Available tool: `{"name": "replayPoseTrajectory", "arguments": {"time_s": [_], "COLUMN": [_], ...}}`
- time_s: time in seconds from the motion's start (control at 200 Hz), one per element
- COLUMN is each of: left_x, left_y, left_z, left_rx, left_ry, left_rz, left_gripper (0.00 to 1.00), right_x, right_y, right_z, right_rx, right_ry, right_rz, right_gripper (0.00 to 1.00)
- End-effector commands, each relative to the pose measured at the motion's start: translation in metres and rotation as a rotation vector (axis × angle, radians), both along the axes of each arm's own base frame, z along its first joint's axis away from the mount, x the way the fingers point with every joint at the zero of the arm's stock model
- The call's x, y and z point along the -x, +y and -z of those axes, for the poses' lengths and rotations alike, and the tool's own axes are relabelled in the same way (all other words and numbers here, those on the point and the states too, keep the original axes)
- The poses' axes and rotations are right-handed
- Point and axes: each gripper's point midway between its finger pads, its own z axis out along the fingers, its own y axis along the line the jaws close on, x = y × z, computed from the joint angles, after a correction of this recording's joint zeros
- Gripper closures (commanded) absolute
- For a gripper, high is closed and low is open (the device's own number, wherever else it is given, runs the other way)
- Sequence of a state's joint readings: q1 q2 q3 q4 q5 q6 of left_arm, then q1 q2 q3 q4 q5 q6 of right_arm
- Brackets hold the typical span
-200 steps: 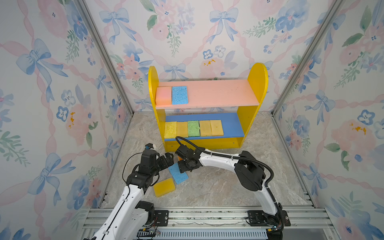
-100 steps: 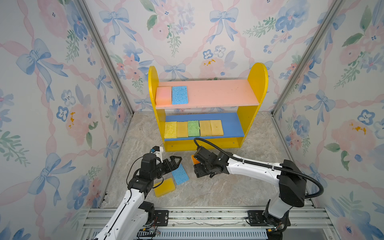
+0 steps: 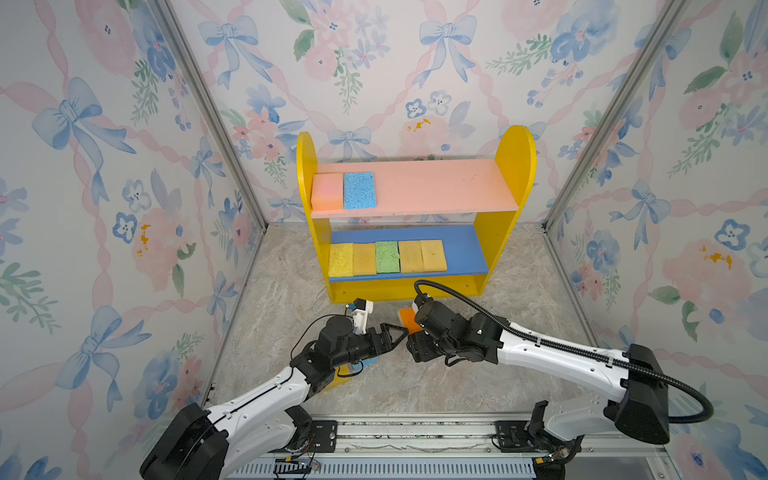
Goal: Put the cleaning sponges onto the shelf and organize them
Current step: 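Lift the orange sponge toward the left gripper while the left gripper approaches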
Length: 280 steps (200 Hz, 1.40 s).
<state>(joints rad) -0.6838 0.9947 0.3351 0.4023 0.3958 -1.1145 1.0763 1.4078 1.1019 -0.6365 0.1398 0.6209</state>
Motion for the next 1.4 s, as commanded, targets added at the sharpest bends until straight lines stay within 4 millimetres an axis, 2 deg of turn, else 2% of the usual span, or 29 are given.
{"name": "replayPoseTrajectory", "arguments": {"time_s": [0.0, 0.215, 0.52, 0.73, 0.88, 1.005, 1.095, 1.15, 1.225, 1.395], "left_x": [-0.010, -0.010, -0.010, -0.009, -0.008, -0.007, -0.006, -0.006, -0.006, -0.007], "left_y": [-0.009, -0.012, -0.016, -0.017, -0.017, -0.017, -0.016, -0.015, -0.013, -0.008], "left_z": [-0.021, -0.019, -0.016, -0.015, -0.015, -0.015, -0.015, -0.013, -0.012, -0.030], "left_rx": [0.045, 0.052, 0.065, 0.067, 0.071, 0.070, 0.070, 0.066, 0.069, 0.110], "left_ry": [-0.054, -0.034, -0.014, -0.012, -0.016, -0.018, -0.023, -0.019, -0.019, -0.049], "left_rz": [-0.032, -0.044, -0.036, -0.031, -0.030, -0.025, -0.023, -0.026, -0.028, -0.023], "left_gripper": [0.11, 0.44, 0.66, 0.72, 0.82, 0.85, 0.85, 0.85, 0.85, 0.85], "right_x": [0.002, 0.003, 0.004, 0.005, 0.006, 0.008, 0.009, 0.011, 0.013, 0.011], "right_y": [0.003, 0.005, 0.004, 0.005, 0.005, 0.003, -0.001, -0.005, -0.012, -0.038], "right_z": [-0.010, -0.013, -0.013, -0.012, -0.011, -0.015, -0.025, -0.034, -0.045, -0.057], "right_rx": [0.001, -0.013, -0.020, -0.024, -0.021, -0.029, -0.053, -0.098, -0.199, -0.474], "right_ry": [-0.033, -0.037, -0.039, -0.040, -0.037, -0.038, -0.045, -0.036, -0.004, 0.150], "right_rz": [-0.037, -0.045, -0.046, -0.048, -0.051, -0.058, -0.068, -0.072, -0.062, -0.004], "right_gripper": [0.29, 0.29, 0.29, 0.29, 0.26, 0.14, 0.04, 0.00, 0.03, 0.03]}}
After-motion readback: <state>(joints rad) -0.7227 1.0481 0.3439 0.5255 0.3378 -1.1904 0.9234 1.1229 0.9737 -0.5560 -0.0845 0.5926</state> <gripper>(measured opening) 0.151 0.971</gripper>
